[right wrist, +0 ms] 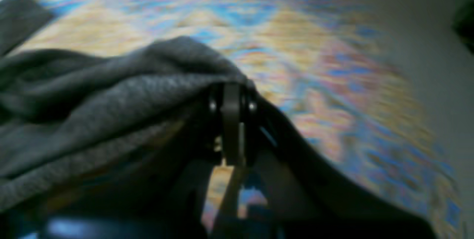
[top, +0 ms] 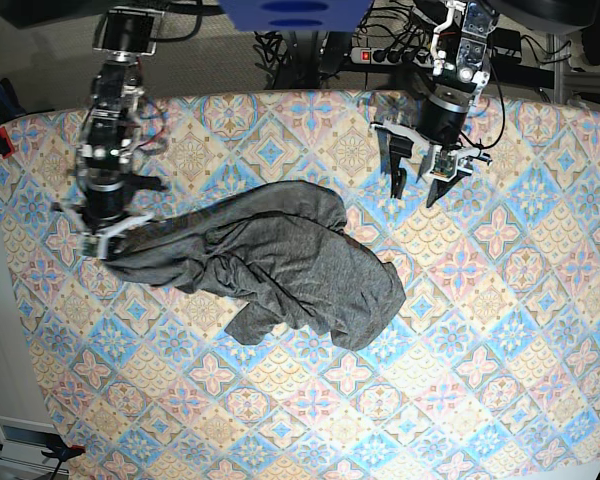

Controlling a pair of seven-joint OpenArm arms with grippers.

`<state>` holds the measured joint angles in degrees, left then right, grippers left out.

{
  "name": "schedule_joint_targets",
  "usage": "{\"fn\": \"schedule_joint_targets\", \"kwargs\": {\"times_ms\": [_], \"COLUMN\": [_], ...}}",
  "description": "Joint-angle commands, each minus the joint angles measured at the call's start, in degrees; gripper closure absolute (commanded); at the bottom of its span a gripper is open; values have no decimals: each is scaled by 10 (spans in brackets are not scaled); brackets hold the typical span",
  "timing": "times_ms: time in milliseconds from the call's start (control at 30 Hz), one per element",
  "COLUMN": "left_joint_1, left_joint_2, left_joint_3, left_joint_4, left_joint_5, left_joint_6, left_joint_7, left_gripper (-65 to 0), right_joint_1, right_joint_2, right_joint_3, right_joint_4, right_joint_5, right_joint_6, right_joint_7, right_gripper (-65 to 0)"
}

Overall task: Layout the t-shirt on the table in an organized manner, then fold the t-shirt properly
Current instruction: 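Grasp a shirt edge with the right gripper and drag it outward, then grasp the shirt with the left gripper and pull it away from the right gripper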

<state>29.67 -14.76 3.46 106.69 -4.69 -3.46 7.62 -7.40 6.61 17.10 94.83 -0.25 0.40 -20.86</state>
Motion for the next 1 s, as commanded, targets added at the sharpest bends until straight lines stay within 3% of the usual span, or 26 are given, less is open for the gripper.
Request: {"fn": "schedule_joint_targets", "kwargs": {"times_ms": [0, 567, 767, 967], "left_joint_1": [-7, -50, -84, -108], "left_joint_2": [-2, -5, -1, -1], "left_joint_3": [1, 26, 90, 128], "left_joint_4": [9, -34, -48, -45], "left_joint_5": [0, 4, 78, 105], "left_joint_6": [3, -1, -1, 1], "left_joint_7": [-15, -13, 58, 92], "left_gripper": [-320, -320, -320, -320], "right_joint_1": [17, 30, 30, 30], "right_joint_2": [5, 4, 4, 4], "right_joint_3": [17, 143, 233, 230], "right_joint_4": [9, -27, -28, -28], "right_joint_5": [-1, -1, -1, -1], "right_joint_6": [-1, -4, -34, -34], "right_joint_7": [17, 19, 19, 19], "right_gripper": [0, 0, 0, -3]}}
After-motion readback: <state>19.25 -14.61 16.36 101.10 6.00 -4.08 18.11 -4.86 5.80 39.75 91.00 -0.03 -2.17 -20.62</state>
